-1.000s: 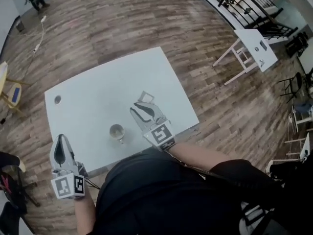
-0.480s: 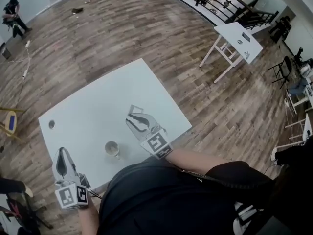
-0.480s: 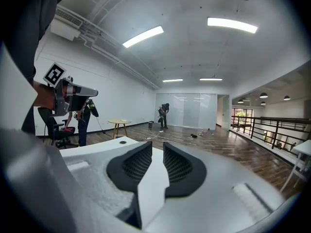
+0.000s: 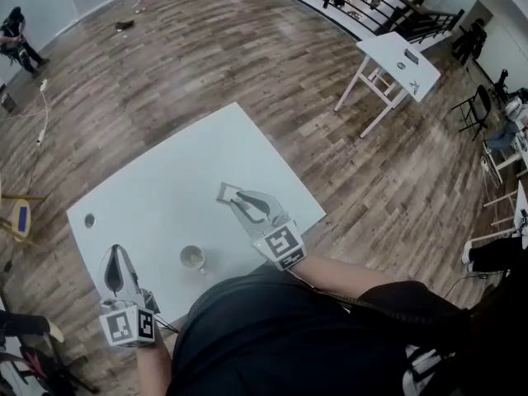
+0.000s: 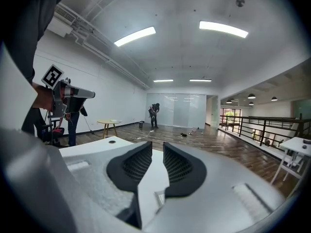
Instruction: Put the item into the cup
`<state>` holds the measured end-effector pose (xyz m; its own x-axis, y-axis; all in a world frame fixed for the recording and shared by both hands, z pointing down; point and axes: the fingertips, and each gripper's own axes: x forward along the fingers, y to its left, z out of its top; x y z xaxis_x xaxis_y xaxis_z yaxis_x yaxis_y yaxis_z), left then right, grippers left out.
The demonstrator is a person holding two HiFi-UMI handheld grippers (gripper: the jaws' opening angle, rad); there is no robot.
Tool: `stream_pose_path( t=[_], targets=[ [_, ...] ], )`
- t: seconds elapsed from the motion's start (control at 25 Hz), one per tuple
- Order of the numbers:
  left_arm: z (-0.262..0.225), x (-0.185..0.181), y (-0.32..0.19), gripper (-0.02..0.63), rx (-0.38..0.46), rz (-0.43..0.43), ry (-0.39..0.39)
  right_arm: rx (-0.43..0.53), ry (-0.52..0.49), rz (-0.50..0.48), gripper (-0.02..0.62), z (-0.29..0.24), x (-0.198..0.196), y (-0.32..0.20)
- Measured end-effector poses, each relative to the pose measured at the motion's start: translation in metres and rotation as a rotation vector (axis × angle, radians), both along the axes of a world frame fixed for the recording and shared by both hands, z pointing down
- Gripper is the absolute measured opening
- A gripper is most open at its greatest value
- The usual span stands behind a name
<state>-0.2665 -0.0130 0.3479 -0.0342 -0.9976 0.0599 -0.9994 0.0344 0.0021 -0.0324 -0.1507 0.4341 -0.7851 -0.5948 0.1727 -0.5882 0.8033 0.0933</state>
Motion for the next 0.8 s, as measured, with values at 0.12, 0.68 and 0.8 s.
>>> stream_pose_path(
  t=[0.12, 0.68, 0.8],
  targets=[
    [0.002, 0.006, -0.007, -0.002, -0.009, 0.021, -0.012, -0.007, -0.006, 0.025, 0.077, -0.001, 0.011, -0.004],
    [0.003, 0.013, -0.016, -0.002, -0.035, 0.039, -0.026, -0.024, -0.016, 0.085, 0.066, 0.001, 0.036, -0.02],
    [0.004, 0.014, -0.016, -0.002, -0.042, 0.039, -0.03, -0.029, -0.022, 0.076, 0.065, 0.002, 0.035, -0.02]
  ],
)
